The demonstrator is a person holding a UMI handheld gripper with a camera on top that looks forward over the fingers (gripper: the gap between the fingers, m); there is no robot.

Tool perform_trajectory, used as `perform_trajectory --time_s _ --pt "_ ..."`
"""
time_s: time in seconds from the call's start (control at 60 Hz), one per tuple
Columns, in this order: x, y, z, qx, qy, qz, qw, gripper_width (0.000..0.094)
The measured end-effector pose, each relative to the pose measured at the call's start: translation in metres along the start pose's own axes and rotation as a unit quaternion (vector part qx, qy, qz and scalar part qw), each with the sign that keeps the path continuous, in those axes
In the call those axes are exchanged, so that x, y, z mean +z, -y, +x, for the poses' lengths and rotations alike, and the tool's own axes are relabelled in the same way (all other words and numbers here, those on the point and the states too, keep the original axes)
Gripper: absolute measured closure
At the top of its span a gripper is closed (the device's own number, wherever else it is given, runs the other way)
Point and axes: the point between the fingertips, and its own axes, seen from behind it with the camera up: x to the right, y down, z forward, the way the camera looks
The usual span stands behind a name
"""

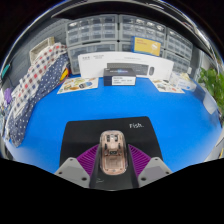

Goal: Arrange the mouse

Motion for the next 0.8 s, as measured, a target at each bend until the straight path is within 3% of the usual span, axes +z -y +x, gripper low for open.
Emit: perform_trajectory --time_s 0.017,0.033,0.117,0.467,0.65,0.8 --pt "-0.001 0.001 0.001 0.004 -0.002 0.001 1.0 0.0401" --pt "-0.003 0.002 0.003 0.006 -0.005 0.003 1.0 0.0311" --pt "-0.019 0.015 0.006 0.0 -0.01 0.024 1.0 0.0115" --pt "-0.15 0.08 0.051 -0.005 0.009 0.102 0.995 0.0088" --pt "-0.209 0.088 0.118 -0.03 -0.006 0.144 0.989 0.0097" --pt "-0.238 0.078 0.156 -0.032 0.01 0.151 0.988 0.011"
